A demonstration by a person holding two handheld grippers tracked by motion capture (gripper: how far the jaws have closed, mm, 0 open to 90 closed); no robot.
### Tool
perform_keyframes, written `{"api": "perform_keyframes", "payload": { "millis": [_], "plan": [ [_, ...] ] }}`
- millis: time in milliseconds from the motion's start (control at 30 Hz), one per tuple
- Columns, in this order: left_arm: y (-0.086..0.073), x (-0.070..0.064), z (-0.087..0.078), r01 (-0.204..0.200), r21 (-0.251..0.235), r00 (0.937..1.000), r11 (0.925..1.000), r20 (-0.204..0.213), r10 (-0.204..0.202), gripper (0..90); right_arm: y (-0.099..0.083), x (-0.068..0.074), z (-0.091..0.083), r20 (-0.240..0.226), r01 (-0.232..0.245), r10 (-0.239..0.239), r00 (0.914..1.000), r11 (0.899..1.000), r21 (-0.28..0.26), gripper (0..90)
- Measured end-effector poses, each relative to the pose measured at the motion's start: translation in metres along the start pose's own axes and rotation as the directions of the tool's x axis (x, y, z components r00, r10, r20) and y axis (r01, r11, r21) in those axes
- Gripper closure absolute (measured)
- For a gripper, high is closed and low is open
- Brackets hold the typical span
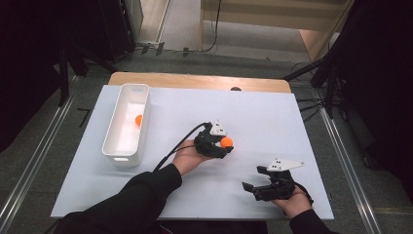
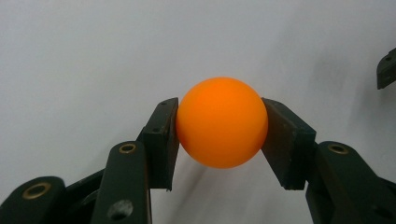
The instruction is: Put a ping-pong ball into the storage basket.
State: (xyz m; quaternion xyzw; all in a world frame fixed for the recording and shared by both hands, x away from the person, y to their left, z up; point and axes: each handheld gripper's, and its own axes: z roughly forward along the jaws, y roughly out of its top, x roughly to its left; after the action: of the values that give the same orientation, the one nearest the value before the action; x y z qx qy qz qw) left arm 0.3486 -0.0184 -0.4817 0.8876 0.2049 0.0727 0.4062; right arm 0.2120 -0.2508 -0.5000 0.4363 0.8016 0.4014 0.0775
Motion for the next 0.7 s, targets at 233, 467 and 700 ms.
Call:
{"api": "perform_keyframes", "payload": {
  "millis": [233, 467, 700],
  "plan": [
    [0.005, 0.001, -0.007, -0.011, 0.010, 0.9999, 0.9999, 0.004, 0.011, 49.9, 0.000, 0.000, 0.000, 0.000, -0.001, 0.001, 1.0000, 1.000, 0.000, 11.6],
    [0.012, 0.000, -0.014, -0.025, 0.018, 0.9996, 0.9995, 0.014, 0.025, 49.9, 0.000, 0.000, 0.000, 0.000, -0.002, 0.002, 1.0000, 1.000, -0.001, 11.6],
    [0.020, 0.001, -0.026, -0.022, 0.007, 0.9993, 0.9997, 0.030, 0.022, 49.9, 0.000, 0.000, 0.000, -0.002, 0.001, -0.001, 1.0000, 1.000, 0.000, 11.6]
  ]
}}
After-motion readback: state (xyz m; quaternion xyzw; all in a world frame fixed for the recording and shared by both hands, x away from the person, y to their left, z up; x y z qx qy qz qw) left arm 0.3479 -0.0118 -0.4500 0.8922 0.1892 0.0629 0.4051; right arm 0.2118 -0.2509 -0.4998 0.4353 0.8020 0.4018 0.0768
